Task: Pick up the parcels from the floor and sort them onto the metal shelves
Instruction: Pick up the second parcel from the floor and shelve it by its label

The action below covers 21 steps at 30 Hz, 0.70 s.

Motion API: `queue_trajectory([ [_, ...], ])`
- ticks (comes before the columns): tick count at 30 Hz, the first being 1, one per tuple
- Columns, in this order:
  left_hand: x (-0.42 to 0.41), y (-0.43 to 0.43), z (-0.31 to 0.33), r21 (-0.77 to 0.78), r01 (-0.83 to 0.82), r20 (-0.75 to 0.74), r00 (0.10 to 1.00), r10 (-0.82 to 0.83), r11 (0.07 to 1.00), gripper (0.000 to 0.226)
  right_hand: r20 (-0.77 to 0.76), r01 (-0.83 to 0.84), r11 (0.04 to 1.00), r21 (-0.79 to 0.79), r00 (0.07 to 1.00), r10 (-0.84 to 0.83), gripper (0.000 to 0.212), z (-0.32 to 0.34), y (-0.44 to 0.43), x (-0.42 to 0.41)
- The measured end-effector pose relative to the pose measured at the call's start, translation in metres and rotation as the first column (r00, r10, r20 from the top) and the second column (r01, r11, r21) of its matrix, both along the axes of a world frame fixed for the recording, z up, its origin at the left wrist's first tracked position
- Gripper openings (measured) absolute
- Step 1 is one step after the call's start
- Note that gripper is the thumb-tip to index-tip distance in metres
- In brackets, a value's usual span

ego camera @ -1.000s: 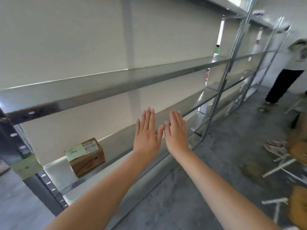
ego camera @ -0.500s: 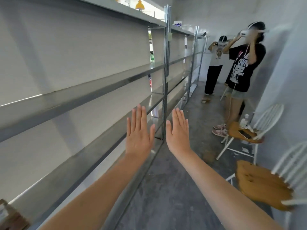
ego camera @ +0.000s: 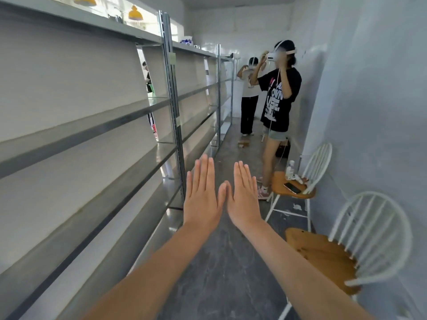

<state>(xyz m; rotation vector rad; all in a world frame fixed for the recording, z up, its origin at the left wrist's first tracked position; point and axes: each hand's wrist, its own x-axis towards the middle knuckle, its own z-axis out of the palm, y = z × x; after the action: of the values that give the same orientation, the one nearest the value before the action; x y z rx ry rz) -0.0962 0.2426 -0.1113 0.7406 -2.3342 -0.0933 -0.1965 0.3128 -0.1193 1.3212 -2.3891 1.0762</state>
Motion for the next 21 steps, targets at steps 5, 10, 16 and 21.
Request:
queue_trajectory([
  [5, -0.037, -0.003, -0.02, 0.049, 0.02, 0.047, 0.999, -0.023, 0.999, 0.066, 0.04, 0.076, 0.997, 0.019, 0.996, -0.077, 0.062, -0.019, 0.001, -0.041],
  [10, -0.063, -0.029, -0.036, 0.085, 0.044, 0.051, 0.998, -0.048, 0.995, 0.067, 0.012, 0.137, 0.989, 0.052, 0.99, -0.138, 0.062, -0.037, -0.01, -0.074],
  [16, -0.103, -0.074, -0.049, 0.102, 0.122, 0.03, 0.992, -0.126, 0.987, 0.067, -0.019, 0.217, 0.972, 0.092, 0.976, -0.216, 0.062, -0.046, -0.044, -0.104],
  [21, -0.127, -0.122, -0.063, 0.142, 0.161, 0.025, 0.986, -0.166, 0.977, 0.067, 0.022, 0.234, 0.961, 0.151, 0.971, -0.239, 0.064, -0.047, -0.085, -0.128],
])
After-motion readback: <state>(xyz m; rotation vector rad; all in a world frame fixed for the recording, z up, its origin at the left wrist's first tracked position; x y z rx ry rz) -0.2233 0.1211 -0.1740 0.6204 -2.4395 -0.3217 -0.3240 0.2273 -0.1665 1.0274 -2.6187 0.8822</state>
